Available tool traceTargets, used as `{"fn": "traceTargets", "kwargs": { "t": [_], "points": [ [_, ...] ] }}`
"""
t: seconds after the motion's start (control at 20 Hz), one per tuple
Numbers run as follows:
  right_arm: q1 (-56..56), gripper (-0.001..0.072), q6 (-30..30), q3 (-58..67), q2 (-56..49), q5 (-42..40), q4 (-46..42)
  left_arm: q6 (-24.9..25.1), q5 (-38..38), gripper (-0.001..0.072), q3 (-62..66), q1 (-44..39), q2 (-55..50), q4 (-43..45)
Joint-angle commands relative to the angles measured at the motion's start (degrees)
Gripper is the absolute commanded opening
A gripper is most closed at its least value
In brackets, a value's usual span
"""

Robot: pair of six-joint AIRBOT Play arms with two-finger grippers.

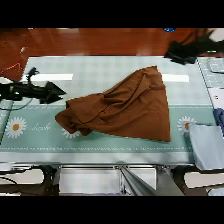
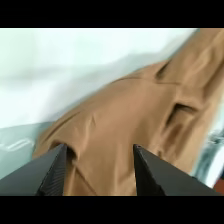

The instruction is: Fold the shirts.

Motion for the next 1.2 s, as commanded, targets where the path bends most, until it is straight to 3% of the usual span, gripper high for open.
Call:
{"fn": "traceTargets", "kwargs": {
  "t": [0.0, 0.15, 0.35, 0.5, 0.7, 1.1, 1.15],
  "points": [
    [-10.6, 0.0408, -3.1, 0.5, 4.4, 10.8, -1.4, -0.6, -4.2, 0.0509, 2.6, 10.0, 4.2, 0.4],
    [-18.4, 0.0408, -3.4, -11.9, 12.5, 11.8, -4.2, -0.7, -7.0, 0.0509, -8.2, 16.9, 12.1, 0.4],
    [-20.9, 0.0408, -6.6, -38.9, 23.7, 2.7, -3.7, -1.8, -12.0, 0.0509, -26.1, 17.5, 14.4, 0.3],
    [-20.9, 0.0408, -9.6, -50.1, 28.0, -0.1, -2.5, -1.4, -10.8, 0.0509, -30.8, 17.5, 14.4, 0.4],
    [-20.9, 0.0408, -12.7, -55.8, 28.9, -0.4, 1.1, -0.1, -4.9, 0.0509, -30.8, 17.5, 14.3, -3.1],
    [-20.8, 0.0408, -12.7, -57.2, 28.9, -0.9, 2.2, 1.3, 1.5, 0.0504, -30.8, 16.3, 13.3, -6.3],
    [-20.8, 0.0408, -12.6, -57.2, 28.9, -0.9, 2.2, 3.1, 1.3, 0.034, -30.8, 15.3, 12.7, -7.1]
  ]
}}
